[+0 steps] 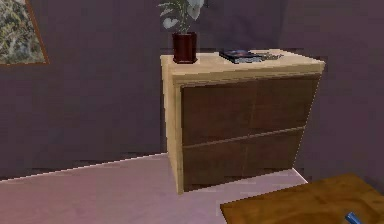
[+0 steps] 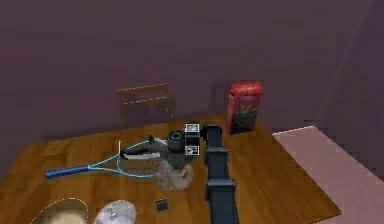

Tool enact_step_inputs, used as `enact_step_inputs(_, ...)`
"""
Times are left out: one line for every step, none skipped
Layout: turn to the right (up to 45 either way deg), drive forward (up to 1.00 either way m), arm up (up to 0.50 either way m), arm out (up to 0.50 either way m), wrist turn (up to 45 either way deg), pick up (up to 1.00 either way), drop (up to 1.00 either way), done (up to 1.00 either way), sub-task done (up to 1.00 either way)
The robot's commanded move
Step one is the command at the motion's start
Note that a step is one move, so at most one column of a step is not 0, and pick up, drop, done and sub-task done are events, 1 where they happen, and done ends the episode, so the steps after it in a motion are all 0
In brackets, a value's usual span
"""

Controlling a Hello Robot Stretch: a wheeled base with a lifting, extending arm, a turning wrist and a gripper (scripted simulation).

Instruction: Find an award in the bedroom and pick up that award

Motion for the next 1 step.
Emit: enact_step_inputs(0.0,0.0,0.0,0.0,24.0,0.0,0.0,0.0,0.0)
